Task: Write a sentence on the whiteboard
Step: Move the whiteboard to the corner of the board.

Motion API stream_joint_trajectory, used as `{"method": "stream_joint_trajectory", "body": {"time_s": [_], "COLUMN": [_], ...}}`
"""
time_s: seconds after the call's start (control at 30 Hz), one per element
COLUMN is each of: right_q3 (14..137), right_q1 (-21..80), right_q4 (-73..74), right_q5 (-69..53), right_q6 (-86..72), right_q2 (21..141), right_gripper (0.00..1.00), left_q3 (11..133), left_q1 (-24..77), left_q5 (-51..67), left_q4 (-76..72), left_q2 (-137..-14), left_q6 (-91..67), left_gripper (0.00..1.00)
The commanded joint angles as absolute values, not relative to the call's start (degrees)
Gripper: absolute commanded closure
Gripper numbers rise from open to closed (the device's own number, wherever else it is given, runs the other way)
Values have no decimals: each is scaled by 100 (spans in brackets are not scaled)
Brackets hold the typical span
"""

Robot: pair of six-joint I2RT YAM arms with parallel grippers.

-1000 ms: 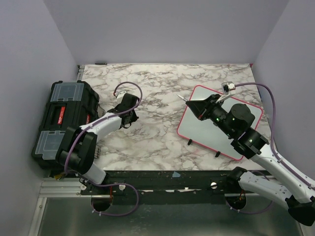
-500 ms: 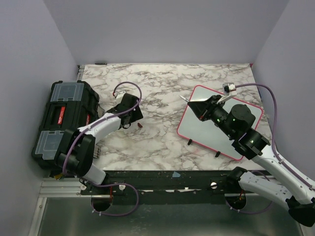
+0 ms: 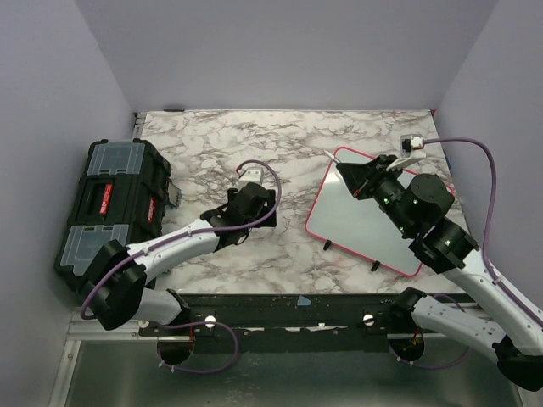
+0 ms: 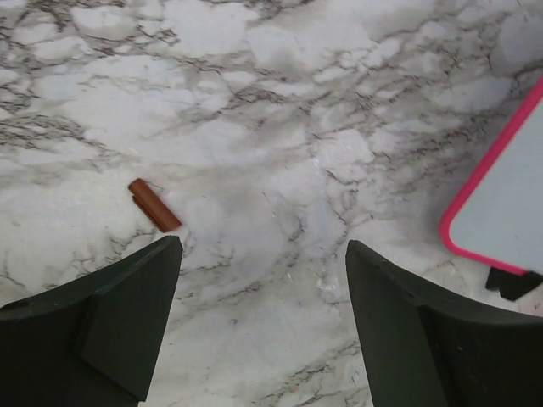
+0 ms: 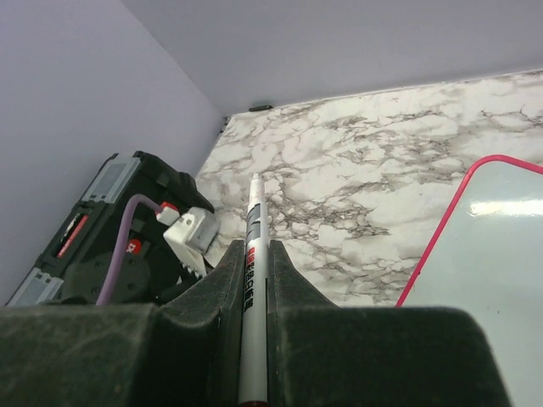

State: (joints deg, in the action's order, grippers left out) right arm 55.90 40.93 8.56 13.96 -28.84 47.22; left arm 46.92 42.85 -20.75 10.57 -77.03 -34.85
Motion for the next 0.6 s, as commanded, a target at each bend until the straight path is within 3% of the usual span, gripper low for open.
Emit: {"method": "stream_joint_trajectory", "body": {"time_s": [0.0, 0.57], "right_q3": [5844, 6143], "right_q1": [4109, 4111], "right_q4": [1178, 1712], "right_q5": [1642, 1629], "right_q6": [-2819, -2758], "right_q2": [4695, 4541], "right_gripper": [99, 99], "left_q3": [4492, 5115], "left_q1": [4948, 6912], "left_q5": [-2157, -2077], "left_q4": [365, -910], "left_q2": [-7761, -9500], "left_q6": [-3156, -3379], "left_gripper": [22, 38]}}
